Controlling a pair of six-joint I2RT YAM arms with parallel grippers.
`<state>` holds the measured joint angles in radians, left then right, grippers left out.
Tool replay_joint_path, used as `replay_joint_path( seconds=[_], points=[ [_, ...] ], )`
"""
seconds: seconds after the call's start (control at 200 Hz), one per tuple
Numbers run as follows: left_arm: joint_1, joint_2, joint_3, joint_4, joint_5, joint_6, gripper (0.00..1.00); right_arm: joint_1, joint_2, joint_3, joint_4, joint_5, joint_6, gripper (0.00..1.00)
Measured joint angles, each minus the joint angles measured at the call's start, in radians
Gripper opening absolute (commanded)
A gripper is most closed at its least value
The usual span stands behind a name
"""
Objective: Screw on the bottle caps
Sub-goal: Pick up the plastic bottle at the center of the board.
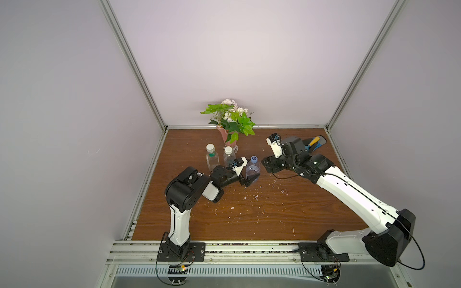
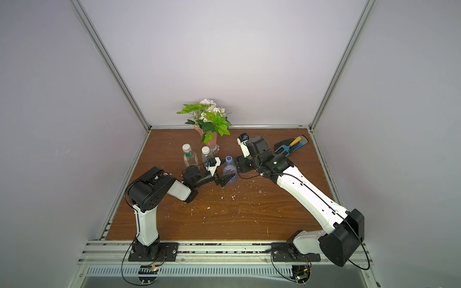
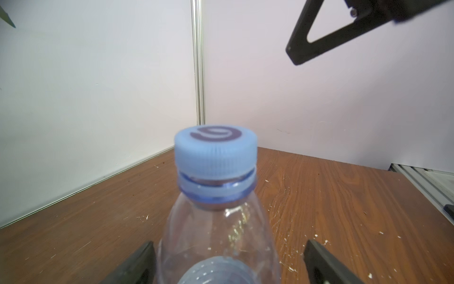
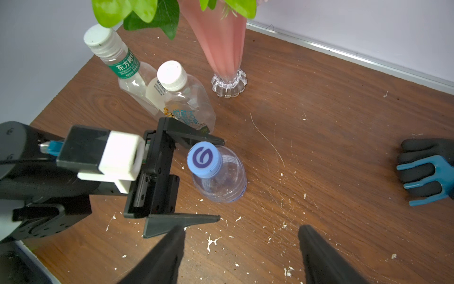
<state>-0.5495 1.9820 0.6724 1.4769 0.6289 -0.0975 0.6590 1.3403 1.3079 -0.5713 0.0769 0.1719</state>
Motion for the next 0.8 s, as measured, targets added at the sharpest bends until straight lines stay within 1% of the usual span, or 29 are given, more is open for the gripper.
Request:
replay_joint_path(
  seconds=[0.325,0.565,0.801],
  points=[
    [0.0,0.008,0.056,-0.038,0.003,-0.008,0.89,0.0,-0.017,-0.013,0.004,-0.003,0.0,0.78],
    [0.0,0.012,0.059,-0.053,-0.001,-0.007,0.9,0.0,-0.019,-0.013,0.005,-0.004,0.0,0.78],
    [0.0,0.001,0.059,-0.15,-0.021,0.001,0.9,0.0,-0.019,-0.013,0.005,-0.004,-0.001,0.78]
  ],
)
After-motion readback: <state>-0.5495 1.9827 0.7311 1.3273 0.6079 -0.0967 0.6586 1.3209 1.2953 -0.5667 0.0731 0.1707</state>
